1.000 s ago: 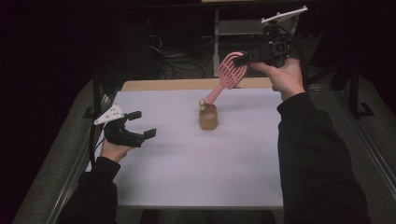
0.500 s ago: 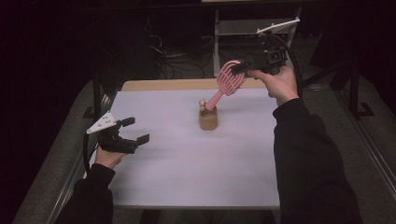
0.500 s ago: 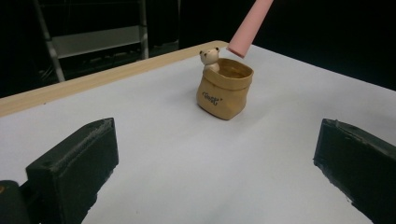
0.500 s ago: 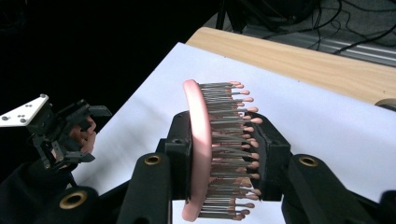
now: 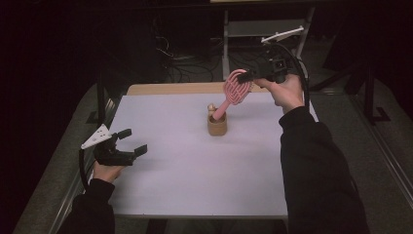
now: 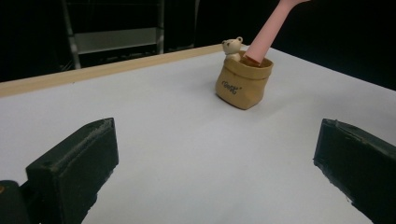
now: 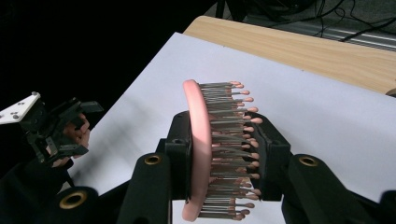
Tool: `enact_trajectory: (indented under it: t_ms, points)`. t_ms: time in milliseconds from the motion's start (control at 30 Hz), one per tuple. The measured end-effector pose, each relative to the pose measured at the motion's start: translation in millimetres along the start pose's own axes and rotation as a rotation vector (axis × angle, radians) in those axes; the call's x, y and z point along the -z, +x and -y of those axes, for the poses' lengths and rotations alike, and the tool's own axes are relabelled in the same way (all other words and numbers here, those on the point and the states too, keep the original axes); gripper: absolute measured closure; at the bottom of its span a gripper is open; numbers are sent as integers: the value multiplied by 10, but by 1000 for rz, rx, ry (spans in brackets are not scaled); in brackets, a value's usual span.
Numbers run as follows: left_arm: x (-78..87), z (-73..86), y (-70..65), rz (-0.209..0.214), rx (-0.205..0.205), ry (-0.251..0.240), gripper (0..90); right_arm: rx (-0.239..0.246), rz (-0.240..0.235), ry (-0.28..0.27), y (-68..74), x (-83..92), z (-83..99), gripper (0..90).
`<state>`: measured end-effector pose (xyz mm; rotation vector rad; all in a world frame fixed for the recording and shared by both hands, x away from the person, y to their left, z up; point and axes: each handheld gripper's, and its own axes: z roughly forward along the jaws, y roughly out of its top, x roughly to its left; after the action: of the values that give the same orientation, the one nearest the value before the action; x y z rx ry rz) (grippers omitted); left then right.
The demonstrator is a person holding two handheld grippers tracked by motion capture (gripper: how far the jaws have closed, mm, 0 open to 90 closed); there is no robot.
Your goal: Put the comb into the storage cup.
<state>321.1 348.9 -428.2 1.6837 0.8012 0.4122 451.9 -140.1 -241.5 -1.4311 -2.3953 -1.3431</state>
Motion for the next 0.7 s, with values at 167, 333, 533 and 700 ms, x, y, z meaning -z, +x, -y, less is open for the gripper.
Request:
enact_trajectory:
  t_ms: [167,333,533,700]
  points:
    - [74,101,54,-26,4,-26,0,-8,3,9,-25,-80,10,631]
    - [130,161,106,-52,31,-53,0,-18,7,19,-62,-149,28,631]
    - [174,241,132,-74,39,-67,0,-36,12,30,-124,-223,73,631]
    - [188,291,155,-97,42,-66,0,-51,11,37,-184,-278,98,631]
